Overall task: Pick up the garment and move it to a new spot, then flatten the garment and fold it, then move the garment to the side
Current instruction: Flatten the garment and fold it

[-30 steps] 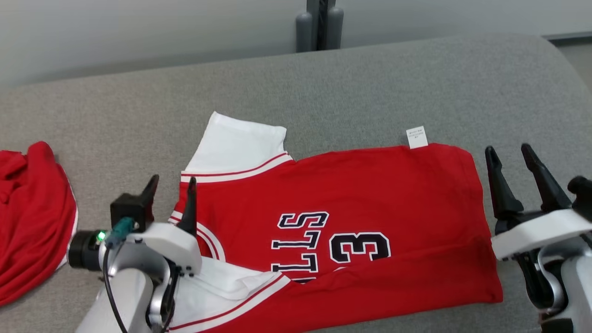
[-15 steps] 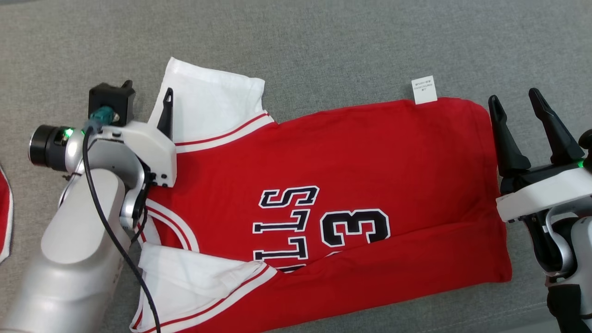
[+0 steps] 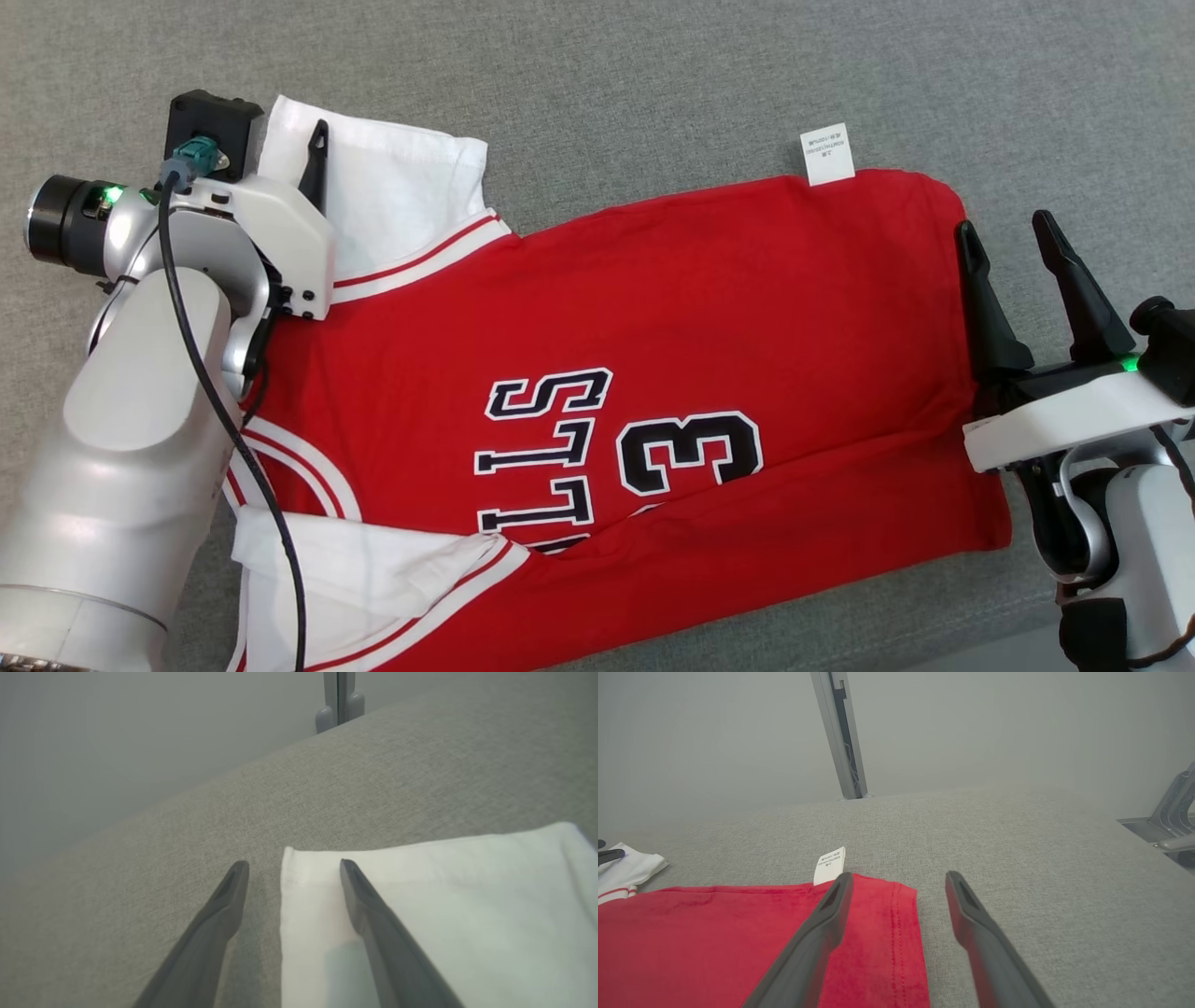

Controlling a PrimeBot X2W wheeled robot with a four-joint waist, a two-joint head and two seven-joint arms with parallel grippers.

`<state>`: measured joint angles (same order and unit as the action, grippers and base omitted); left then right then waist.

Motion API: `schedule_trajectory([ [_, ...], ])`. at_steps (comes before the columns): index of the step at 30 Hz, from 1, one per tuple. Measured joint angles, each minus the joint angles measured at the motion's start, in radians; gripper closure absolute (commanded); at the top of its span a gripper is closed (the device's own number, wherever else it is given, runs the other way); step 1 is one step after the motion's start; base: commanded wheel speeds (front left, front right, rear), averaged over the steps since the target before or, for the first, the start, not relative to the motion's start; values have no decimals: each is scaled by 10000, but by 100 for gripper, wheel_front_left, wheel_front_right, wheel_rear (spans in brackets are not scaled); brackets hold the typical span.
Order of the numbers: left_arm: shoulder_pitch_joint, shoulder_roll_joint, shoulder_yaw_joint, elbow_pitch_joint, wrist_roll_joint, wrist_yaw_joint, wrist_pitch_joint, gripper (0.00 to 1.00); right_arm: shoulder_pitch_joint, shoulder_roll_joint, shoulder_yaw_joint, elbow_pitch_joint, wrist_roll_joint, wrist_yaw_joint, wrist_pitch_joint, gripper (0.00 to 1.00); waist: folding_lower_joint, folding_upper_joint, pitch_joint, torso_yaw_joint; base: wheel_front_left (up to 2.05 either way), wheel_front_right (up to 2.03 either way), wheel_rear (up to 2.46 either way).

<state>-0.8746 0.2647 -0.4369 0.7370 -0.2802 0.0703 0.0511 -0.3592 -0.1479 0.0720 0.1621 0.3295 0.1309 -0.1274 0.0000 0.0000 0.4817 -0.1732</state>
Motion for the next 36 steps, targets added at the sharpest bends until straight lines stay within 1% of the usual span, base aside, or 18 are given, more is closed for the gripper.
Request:
schedule_trajectory([
  [1, -121, 17, -17, 221, 0, -40, -50, 0, 0, 8, -10, 10, -42, 0, -33, 0, 0, 0, 26, -42, 0, 0, 0],
  [2, -184, 15, -19, 295, -4, -50, -94, 33, -1, 12, -23, 13, -48, 0, -40, 0, 1, 0, 45, -56, 0, 0, 0],
  [3, -252, -2, -17, 374, -35, -132, -121, 78, -1, 12, -36, 13, -50, 0, -42, 0, 1, 0, 65, -62, 0, 0, 0],
  [4, -312, -33, -25, 447, -65, -213, -167, 100, -2, 12, -65, 13, -50, 0, -48, 0, 0, 0, 78, -58, 0, 0, 0],
  [10, -489, -211, 79, 654, -389, -522, -761, 100, -28, -96, -251, 86, -136, 0, 56, 0, 0, 0, 105, 124, 0, 0, 0],
  [15, -519, -276, 142, 405, -564, -623, -1367, 100, -280, -378, -387, 395, -4, 0, 571, 0, 0, 0, 67, 405, 0, 0, 0],
  [18, -430, -345, 144, -6, -637, -688, -1672, 100, -554, -616, -443, 721, 487, 0, 1026, 0, 0, 0, 31, 643, 0, 0, 0],
  [22, 12, -387, 142, -675, -784, -662, -1824, 100, -967, -1060, -445, 1313, 1365, 0, 1774, 0, 0, 0, -40, 1011, 0, 0, 0],
  [25, 375, -412, 46, -1200, -825, -660, -1730, 100, -1262, -1492, -541, 1749, 2100, -2, 2336, 0, 0, 0, -98, 1314, 0, 0, 0],
  [28, 684, -370, 2, -1799, -849, -552, -1567, 100, -1544, -1875, -395, 2092, 2725, 0, 2830, 0, 0, 0, -155, 1573, 0, 0, 0],
  [31, 1019, -405, -38, -2410, -922, -428, -1478, 100, -1705, -2278, -98, 2397, 3078, 0, 3179, 0, 0, 1, -219, 1777, 0, 0, 0],
  [33, 1278, -428, -77, -2765, -949, -334, -1421, 100, -1753, -2431, 67, 2614, 3413, 0, 3407, 0, 0, 0, -277, 1896, 0, 0, 0],
  [36, 1664, -447, -105, -3187, -1022, -207, -1335, 100, -1827, -2740, 336, 2961, 3519, 0, 3632, 0, 0, 0, -368, 2045, 0, 0, 0],
])
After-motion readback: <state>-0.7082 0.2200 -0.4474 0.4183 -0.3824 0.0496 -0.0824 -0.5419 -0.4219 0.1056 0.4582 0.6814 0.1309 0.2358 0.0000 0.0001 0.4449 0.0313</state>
